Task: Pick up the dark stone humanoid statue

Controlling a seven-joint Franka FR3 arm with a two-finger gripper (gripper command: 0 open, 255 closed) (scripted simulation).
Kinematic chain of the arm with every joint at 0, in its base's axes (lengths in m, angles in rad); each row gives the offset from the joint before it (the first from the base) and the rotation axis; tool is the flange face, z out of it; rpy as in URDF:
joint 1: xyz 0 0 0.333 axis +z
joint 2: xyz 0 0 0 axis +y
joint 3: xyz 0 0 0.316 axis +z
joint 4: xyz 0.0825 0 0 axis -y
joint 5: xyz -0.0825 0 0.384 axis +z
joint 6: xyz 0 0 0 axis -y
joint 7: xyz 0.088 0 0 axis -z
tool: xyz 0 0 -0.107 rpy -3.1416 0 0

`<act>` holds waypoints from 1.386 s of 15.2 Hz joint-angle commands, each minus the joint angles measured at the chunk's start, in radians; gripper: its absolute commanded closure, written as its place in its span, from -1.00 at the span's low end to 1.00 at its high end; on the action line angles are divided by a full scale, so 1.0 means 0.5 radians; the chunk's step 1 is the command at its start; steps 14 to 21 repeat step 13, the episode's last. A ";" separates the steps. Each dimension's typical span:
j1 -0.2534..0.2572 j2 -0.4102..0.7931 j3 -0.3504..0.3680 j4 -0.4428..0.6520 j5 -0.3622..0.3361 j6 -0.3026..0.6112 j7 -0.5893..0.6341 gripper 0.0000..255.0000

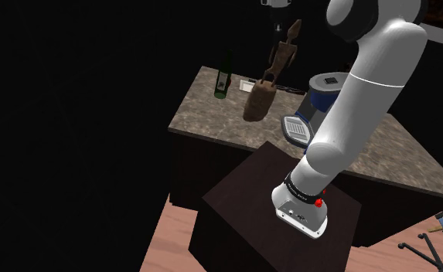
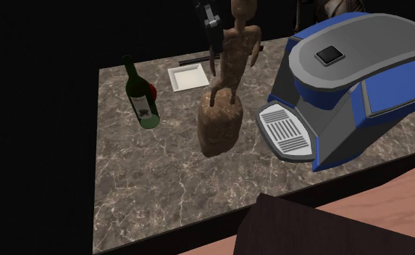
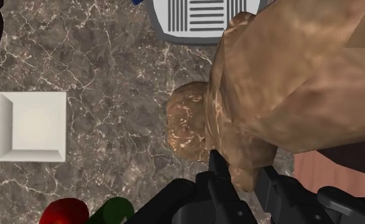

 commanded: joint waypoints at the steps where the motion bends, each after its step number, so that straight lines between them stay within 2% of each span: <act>1: -0.001 0.008 0.000 0.070 0.004 -0.055 -0.014 1.00; 11: -0.030 0.092 -0.012 0.441 0.042 -0.338 -0.107 1.00; 21: -0.031 0.094 -0.012 0.447 0.042 -0.342 -0.109 1.00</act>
